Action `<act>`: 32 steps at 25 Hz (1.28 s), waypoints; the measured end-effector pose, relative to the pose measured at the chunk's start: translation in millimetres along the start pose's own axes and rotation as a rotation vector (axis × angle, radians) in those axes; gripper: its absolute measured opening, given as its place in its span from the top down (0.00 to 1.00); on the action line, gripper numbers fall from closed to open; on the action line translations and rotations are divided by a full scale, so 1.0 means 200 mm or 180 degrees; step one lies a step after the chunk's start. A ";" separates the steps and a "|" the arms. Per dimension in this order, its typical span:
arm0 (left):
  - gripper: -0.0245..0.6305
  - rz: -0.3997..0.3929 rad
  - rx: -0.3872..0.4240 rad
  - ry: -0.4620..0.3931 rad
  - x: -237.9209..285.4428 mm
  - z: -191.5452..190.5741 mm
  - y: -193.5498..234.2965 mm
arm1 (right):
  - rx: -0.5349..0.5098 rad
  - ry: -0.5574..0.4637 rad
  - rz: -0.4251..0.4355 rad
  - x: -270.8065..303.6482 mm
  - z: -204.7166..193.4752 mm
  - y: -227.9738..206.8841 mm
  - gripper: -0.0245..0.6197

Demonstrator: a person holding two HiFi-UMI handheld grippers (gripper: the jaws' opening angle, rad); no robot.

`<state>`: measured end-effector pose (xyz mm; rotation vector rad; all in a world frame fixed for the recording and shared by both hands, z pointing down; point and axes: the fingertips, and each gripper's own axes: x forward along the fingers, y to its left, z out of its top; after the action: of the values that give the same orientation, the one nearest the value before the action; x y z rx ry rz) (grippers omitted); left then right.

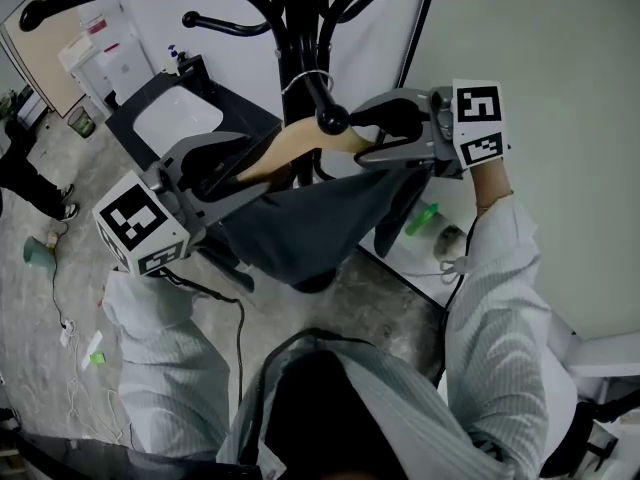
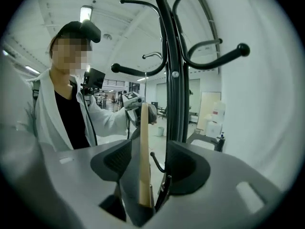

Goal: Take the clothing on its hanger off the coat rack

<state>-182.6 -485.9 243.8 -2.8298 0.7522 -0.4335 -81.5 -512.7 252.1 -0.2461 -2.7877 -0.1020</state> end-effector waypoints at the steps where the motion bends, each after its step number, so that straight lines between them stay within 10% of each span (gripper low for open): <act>1: 0.60 -0.0065 -0.0028 0.0037 0.01 -0.02 0.01 | 0.0026 0.0041 0.0093 0.01 -0.01 0.00 0.62; 6: 0.81 -0.0299 -0.0088 0.0079 0.04 -0.05 0.00 | -0.0049 0.0019 0.0308 0.04 -0.02 0.02 0.86; 14: 0.87 -0.0582 -0.0225 -0.0008 0.07 -0.05 -0.01 | -0.0192 0.0036 0.0321 0.02 -0.02 0.02 0.87; 32: 0.87 -0.0381 0.0297 -0.0008 0.01 0.26 -0.20 | -0.0650 0.0166 -0.0071 -0.15 0.20 0.24 0.87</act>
<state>-145.9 -448.1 204.4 -2.7962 0.5490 -0.4700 -58.2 -465.7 206.6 -0.2580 -2.7288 -0.3941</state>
